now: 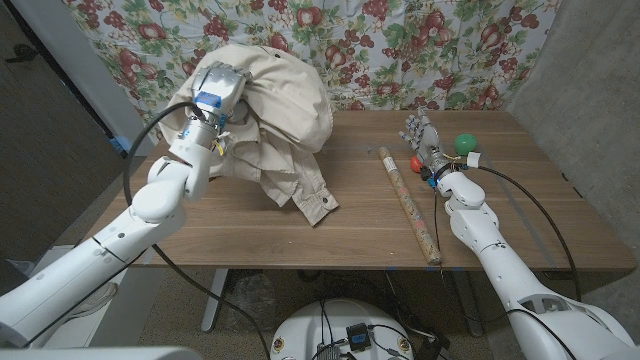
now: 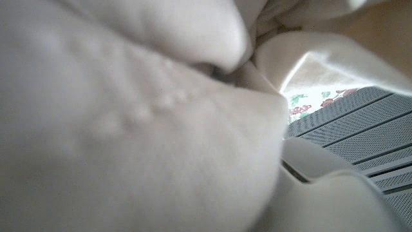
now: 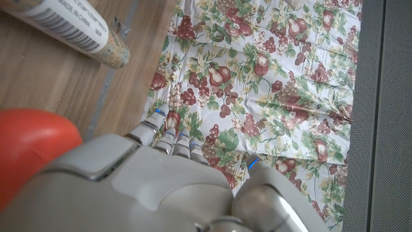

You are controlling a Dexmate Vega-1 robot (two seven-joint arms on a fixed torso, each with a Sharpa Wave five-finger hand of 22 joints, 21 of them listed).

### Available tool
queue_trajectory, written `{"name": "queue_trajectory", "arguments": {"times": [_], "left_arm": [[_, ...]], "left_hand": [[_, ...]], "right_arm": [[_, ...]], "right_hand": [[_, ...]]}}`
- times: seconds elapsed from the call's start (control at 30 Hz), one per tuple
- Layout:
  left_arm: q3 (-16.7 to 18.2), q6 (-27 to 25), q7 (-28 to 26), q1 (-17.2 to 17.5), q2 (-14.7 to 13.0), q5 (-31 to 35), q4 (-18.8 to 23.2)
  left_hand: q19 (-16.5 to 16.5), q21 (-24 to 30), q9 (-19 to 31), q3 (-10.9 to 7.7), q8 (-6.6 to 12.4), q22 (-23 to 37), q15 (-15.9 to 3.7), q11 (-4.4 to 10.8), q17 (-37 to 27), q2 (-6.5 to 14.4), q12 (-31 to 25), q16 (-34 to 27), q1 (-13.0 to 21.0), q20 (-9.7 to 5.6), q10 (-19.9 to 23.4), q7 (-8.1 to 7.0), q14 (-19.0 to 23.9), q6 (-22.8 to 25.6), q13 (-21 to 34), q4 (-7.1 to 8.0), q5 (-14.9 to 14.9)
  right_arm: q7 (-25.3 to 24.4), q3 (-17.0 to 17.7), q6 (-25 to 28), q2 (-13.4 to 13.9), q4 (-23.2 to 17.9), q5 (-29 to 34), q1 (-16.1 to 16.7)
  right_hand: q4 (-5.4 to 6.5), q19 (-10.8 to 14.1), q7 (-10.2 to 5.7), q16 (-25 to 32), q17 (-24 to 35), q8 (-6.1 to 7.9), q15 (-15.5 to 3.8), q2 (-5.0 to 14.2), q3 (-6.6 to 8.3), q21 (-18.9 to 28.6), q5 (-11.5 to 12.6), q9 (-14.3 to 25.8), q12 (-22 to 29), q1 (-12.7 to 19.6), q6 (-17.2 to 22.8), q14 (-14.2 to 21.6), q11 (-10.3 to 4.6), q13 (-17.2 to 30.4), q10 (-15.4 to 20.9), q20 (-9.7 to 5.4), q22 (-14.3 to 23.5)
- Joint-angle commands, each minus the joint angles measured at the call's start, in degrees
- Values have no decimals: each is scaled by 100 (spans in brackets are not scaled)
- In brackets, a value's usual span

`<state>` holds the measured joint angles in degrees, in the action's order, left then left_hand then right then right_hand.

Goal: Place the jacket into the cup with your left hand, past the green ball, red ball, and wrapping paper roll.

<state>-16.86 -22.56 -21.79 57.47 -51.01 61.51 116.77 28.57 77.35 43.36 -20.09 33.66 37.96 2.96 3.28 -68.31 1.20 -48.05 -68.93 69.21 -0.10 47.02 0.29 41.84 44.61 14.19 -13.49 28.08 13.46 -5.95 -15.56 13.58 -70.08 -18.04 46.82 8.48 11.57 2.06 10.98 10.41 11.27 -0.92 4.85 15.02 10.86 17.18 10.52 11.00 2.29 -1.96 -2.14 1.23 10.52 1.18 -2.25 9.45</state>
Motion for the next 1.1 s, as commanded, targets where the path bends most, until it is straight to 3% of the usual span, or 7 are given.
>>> {"name": "queue_trajectory", "arguments": {"times": [0.03,0.57,1.1], "left_arm": [[247,-151,133,70,-208,-31,65],[583,-455,303,136,-404,-102,73],[593,-713,553,15,-572,-117,16]], "left_hand": [[-35,23,14,-2158,-7,-80,-1499,8,-279,184,-38,-1790,-135,4,42,15,755,37,5287,2093,34],[-54,71,12,-2183,-20,-91,-1498,-14,-278,174,-29,-1797,-153,0,60,12,753,50,5276,2093,31],[-69,100,31,-2212,-19,-130,-1498,-9,-278,165,-26,-1803,-176,3,57,3,754,63,5284,2097,30]], "right_arm": [[27,-27,-5,11,12,25,-13],[39,-37,-14,3,28,20,-27],[23,-65,-11,2,24,52,-29]], "right_hand": [[-15,11,9,-14,12,-14,39,149,5,14,23,29,0,64,21,-31,16,18,-9,-32,33],[-15,13,11,-13,12,-13,31,150,2,15,24,29,3,64,22,-30,21,18,-2,-32,33],[-14,12,4,-12,12,-14,27,154,1,14,25,29,3,66,20,-27,27,18,-4,-34,33]]}}
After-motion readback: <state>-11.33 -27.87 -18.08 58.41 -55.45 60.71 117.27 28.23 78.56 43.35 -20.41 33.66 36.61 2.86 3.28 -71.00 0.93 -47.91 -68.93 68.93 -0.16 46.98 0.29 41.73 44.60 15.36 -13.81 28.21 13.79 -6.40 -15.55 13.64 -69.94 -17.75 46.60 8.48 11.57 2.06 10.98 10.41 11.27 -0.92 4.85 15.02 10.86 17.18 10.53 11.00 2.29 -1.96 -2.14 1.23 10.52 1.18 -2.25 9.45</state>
